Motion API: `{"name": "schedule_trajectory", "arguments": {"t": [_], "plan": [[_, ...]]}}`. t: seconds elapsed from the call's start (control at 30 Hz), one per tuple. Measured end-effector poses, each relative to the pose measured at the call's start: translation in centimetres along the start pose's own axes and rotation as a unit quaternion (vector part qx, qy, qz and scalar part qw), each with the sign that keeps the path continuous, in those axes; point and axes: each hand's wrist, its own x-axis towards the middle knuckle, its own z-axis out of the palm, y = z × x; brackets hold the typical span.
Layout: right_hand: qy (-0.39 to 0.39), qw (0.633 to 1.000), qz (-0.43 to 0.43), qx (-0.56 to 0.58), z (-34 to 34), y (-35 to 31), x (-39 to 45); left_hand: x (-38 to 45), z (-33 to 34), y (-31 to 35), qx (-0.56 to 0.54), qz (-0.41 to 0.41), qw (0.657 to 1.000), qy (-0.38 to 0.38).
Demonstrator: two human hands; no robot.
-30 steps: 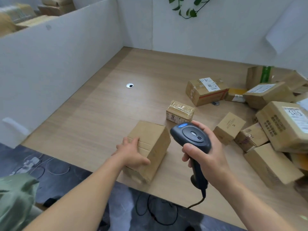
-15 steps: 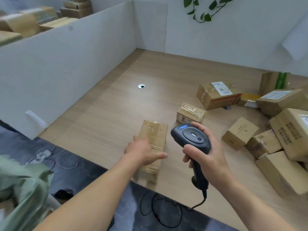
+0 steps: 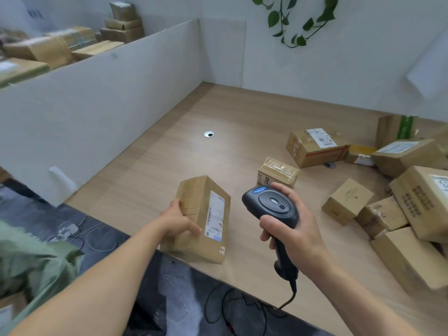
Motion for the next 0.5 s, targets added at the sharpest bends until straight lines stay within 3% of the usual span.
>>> {"name": "schedule_trajectory", "arguments": {"t": [0.07,0.2,0.5], "plan": [[-0.010,1.000,0.002,-0.001,0.5,-0.1,0.0,-1.0,-1.4,-1.0,-0.119,0.012,0.993,-0.008],[-0.034,0.999,0.003,-0.013,2.2,-0.5,0.1,-2.6,-3.7,-1.0,-0.228,0.107,0.968,0.009],[-0.064,0.997,-0.026,-0.021,7.7,-3.1,1.3,-5.6,-9.6,-0.4,-0.249,0.231,0.938,0.063]]}}
